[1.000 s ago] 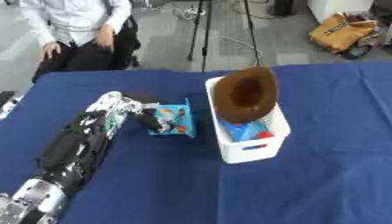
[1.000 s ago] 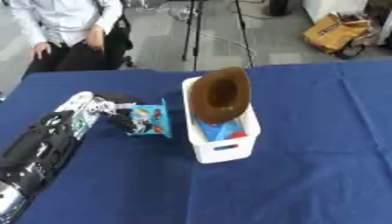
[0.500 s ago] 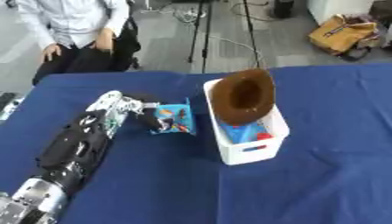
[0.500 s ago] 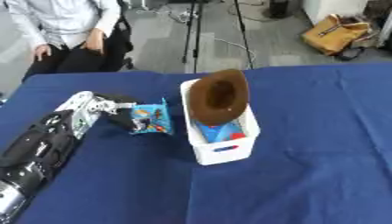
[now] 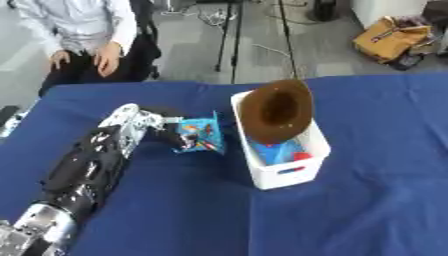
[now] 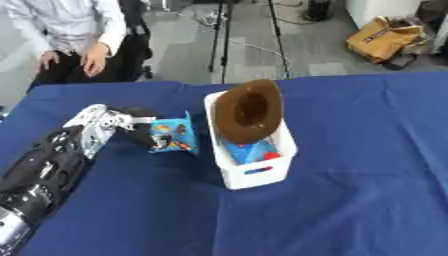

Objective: Pick up objects on the table and place them in the box.

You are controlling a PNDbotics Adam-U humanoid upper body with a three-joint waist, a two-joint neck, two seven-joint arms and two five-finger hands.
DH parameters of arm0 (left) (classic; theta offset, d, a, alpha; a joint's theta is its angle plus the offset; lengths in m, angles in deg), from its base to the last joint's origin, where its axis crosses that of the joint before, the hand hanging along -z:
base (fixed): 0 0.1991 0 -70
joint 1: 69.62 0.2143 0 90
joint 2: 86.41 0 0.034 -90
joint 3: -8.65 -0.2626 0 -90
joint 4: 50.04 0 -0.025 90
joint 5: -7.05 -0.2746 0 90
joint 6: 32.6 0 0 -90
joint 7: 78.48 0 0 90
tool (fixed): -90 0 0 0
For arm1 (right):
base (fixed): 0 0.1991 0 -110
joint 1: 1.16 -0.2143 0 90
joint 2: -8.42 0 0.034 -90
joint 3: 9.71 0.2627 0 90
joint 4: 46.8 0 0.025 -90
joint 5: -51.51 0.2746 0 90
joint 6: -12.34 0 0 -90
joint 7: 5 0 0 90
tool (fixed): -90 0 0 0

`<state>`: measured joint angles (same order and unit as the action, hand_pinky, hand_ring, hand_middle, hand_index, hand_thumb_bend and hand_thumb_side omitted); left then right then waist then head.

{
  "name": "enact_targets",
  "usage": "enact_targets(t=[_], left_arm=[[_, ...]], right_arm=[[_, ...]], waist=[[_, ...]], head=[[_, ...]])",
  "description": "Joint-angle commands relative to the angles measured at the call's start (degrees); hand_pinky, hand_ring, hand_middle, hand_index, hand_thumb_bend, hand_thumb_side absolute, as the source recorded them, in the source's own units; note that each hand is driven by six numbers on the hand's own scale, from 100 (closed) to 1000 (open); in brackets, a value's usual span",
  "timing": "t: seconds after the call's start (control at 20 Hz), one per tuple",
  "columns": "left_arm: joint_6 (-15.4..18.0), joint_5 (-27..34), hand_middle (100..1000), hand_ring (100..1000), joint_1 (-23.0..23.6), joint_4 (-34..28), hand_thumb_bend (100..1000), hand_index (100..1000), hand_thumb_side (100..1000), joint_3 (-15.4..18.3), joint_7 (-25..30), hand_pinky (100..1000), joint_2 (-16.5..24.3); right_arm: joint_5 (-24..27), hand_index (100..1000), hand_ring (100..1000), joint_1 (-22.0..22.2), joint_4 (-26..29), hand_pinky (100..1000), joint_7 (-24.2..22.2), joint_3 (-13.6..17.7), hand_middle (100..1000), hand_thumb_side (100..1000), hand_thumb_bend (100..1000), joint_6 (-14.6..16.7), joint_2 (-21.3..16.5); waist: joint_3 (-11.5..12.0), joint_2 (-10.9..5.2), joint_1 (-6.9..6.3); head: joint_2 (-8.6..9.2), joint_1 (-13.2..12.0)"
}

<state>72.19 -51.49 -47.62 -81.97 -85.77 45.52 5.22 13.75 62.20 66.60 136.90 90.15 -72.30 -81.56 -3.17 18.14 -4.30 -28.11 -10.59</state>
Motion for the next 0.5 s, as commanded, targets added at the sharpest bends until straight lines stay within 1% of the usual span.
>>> enact_targets(t=[0.05,0.4,0.5], left_arm=[[-0.40,0.90,664,692,-1.31,-1.20,100,1000,653,0.18,0.64,1000,1.17],[-1.00,1.90,639,667,-1.84,-1.86,100,1000,640,0.26,1.49,1000,1.42],[-1.18,2.11,648,670,-1.95,-2.08,100,1000,637,0.31,1.45,1000,1.50]], right_arm=[[0.16,621,741,-0.33,1.19,820,0.08,0.44,613,883,100,-0.29,-0.81],[0.03,621,742,-0.27,1.19,824,0.08,0.43,613,880,100,-0.34,-0.77],[-0.02,620,742,-0.28,1.19,825,0.08,0.41,613,878,100,-0.34,-0.75]], waist=[[0.16,-1.70,0.17],[0.44,-2.29,0.03],[0.47,-2.46,-0.03]], head=[[-0.58,0.00],[-0.66,0.05],[-0.59,0.04]])
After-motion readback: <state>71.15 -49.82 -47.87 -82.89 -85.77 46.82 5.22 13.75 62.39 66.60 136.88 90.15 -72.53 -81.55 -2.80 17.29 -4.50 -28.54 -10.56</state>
